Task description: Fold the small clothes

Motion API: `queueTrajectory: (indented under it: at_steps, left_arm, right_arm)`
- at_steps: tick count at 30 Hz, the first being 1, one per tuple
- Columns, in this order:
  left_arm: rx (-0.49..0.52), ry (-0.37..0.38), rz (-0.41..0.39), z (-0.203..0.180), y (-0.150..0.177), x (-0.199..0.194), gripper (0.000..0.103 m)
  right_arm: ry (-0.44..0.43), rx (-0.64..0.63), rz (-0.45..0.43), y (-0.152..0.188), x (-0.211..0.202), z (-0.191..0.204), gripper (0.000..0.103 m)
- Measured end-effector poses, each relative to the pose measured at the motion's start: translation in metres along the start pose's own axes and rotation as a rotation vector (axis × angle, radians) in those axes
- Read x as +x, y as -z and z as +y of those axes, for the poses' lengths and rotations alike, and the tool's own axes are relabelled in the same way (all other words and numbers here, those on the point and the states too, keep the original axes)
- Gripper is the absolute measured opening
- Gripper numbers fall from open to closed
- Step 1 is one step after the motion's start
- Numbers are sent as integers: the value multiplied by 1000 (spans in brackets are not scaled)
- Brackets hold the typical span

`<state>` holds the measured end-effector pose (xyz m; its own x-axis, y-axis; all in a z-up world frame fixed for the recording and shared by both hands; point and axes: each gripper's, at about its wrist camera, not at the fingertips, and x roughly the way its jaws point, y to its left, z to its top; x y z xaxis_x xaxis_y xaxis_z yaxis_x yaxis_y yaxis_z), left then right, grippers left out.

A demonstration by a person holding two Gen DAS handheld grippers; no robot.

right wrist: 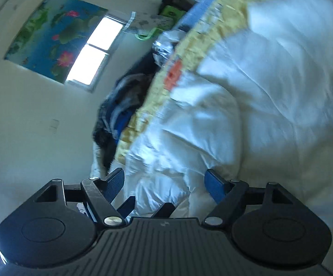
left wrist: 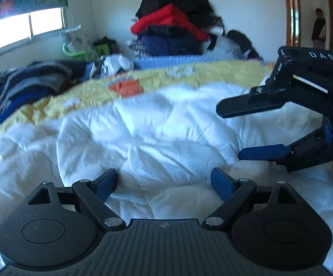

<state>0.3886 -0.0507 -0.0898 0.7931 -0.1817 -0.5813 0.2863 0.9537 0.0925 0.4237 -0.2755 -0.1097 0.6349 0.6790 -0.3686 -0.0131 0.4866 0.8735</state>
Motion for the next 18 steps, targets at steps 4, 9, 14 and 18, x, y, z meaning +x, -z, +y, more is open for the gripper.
queueTrajectory:
  at_steps: [4,9,14,18]
  left_arm:
    - [-79,22,56,15,5,17,94]
    - [-52,-2,73,10,5,18,95]
    - [-112,-11,9,13,0,-34,95]
    - [-130,4,-31,14,15,-76,95]
  right_arm:
    - [29,24,4,1,5,-13,52]
    - [49,55,26,-1,3,-16,43]
    - [68,-112,-12,19,-29,26,59]
    - [42,-185,-10,36,-43,43,62]
